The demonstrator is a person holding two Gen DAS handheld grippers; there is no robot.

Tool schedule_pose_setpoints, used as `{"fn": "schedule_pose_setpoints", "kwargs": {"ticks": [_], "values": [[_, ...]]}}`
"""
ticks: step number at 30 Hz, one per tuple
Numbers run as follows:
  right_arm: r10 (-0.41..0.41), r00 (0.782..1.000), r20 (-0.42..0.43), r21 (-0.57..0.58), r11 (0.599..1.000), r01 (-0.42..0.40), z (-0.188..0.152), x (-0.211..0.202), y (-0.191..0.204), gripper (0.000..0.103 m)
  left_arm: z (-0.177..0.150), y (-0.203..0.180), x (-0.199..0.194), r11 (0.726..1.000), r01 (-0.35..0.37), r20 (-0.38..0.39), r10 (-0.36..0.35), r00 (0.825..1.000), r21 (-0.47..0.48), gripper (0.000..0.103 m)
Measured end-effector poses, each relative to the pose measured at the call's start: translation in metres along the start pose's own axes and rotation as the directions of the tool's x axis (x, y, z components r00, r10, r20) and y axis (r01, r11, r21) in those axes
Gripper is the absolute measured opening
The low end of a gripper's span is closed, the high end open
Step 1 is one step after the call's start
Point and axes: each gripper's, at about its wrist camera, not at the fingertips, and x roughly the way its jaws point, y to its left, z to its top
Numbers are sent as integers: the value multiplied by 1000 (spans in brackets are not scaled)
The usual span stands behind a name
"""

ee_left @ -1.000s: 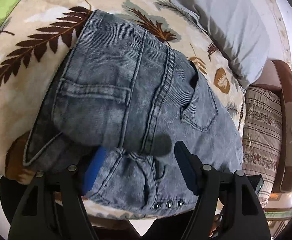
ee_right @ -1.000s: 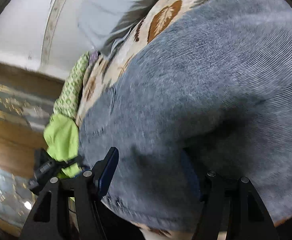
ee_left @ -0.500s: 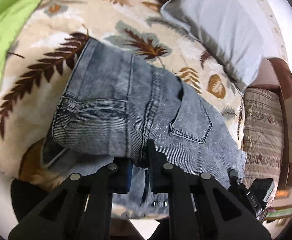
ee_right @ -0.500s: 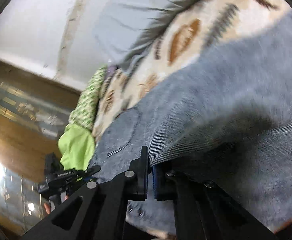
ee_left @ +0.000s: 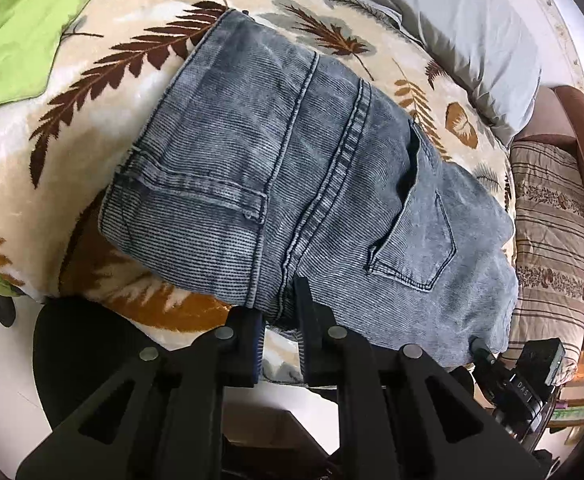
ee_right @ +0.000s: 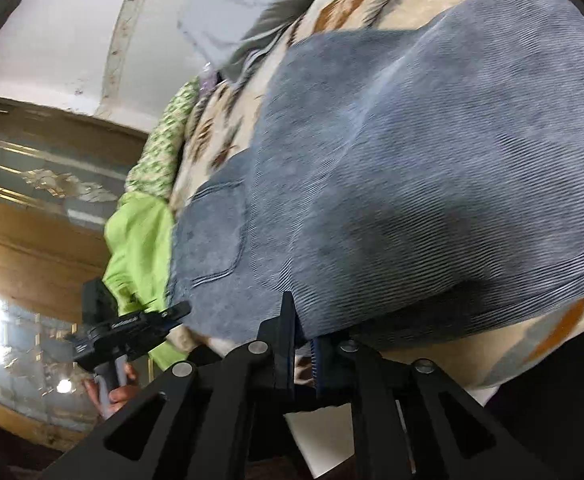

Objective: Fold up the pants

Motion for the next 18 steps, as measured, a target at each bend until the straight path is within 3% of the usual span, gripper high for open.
{"fn": "schedule_pose_setpoints", "kwargs": {"ticks": [1, 3, 7, 11, 18], "values": [[-8, 1000, 23, 20, 1000, 8, 1, -8, -7, 32, 1, 0, -1, 1000, 8, 5, -8, 1000, 1, 12], [-31, 993, 110, 75, 997, 22, 4, -37, -29, 41, 1, 0, -3, 1000, 25, 3, -25, 1000, 10, 21], [-160, 945, 285, 252, 964, 87, 10, -104, -89, 41, -1, -3, 3, 999, 45, -12, -44, 999, 21, 37], [-201, 901, 385, 390, 920, 39, 7, -148, -138, 42, 1, -11, 8, 999, 34, -18, -33, 999, 36, 47], [-179, 859, 479, 381, 924, -19, 17, -162, -152, 43, 2, -14, 15, 999, 7, -34, -6, 999, 37, 48]]}}
